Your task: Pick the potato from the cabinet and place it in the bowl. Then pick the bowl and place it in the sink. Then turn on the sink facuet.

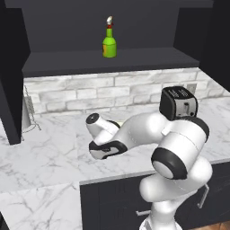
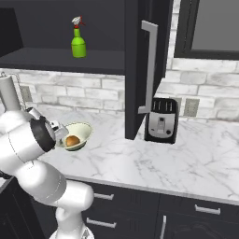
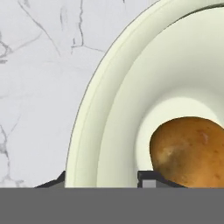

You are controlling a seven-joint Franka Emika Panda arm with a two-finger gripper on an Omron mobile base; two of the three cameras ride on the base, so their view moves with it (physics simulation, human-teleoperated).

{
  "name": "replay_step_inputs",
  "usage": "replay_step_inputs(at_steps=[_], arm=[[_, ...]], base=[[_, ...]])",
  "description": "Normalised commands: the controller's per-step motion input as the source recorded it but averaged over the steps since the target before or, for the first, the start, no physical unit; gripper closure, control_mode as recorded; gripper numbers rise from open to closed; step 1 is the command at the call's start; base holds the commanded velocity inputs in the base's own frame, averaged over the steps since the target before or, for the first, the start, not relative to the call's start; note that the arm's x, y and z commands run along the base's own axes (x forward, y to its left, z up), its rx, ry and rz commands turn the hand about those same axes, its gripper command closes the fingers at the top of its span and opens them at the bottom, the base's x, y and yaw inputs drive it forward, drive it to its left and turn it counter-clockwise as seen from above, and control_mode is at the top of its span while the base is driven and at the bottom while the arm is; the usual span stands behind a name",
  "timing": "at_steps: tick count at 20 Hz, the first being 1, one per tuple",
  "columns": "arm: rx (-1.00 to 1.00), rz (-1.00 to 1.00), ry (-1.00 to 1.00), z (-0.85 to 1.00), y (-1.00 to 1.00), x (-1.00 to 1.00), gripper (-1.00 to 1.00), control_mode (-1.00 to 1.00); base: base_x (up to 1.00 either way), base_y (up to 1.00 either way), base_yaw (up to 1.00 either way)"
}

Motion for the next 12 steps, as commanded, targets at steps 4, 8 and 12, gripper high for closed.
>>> replay_step_inputs(at_steps=[4, 8, 12], arm=[[0.00, 0.00, 0.01, -0.01, 0.00, 0.00, 1.00, -1.00], [0.01, 0.00, -0.02, 0.25, -0.12, -0.37, 1.00, -1.00], [-0.02, 0.15, -0.16, 0.80, -0.20, -1.00, 1.00, -1.00]], base=[[0.00, 0.00, 0.00], [0.00, 0.00, 0.00], [0.00, 0.00, 0.00]])
